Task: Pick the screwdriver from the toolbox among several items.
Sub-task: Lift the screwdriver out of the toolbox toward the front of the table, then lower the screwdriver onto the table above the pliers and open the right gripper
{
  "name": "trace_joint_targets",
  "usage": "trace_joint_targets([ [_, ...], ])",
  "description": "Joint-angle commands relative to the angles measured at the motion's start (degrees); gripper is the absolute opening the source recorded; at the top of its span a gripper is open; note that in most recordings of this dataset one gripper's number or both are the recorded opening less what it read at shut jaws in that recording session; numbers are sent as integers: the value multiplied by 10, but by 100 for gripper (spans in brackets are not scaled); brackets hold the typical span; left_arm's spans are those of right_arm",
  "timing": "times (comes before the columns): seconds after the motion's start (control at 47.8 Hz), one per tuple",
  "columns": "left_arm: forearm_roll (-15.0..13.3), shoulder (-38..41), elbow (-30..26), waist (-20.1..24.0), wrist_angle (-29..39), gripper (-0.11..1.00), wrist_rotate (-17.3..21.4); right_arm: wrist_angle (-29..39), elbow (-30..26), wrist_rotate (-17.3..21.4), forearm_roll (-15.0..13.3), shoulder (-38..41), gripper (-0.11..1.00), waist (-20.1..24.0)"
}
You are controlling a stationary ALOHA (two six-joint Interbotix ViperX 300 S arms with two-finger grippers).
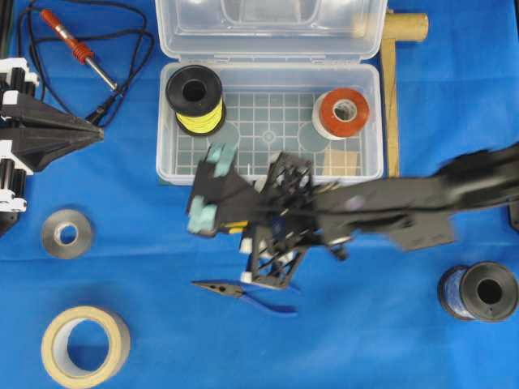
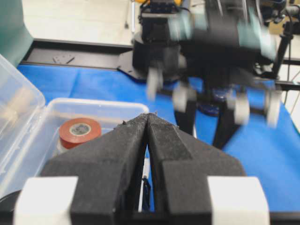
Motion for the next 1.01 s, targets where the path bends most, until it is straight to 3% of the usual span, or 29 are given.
trace_joint_targets([
  [0.0,-1,2,-5,2,-3,0,1,-15,-21,3,-3,25,25,5],
  [0.272,-2,1,-4,3,-3,0,1,-111,-23,4,9,86,25,8],
  [0.628,-1,-4,-4,3,-2,0,1,-113,-19,4,33,97,27,8],
  [0.67,-1,-5,-4,4,-1,0,1,-106,-19,4,33,96,33,8],
  [0.838,-2,-11,-4,3,1,0,1,-35,-19,3,22,57,79,8],
  [0.984,-2,-19,-4,3,6,0,1,10,-5,0,-19,-21,76,11],
])
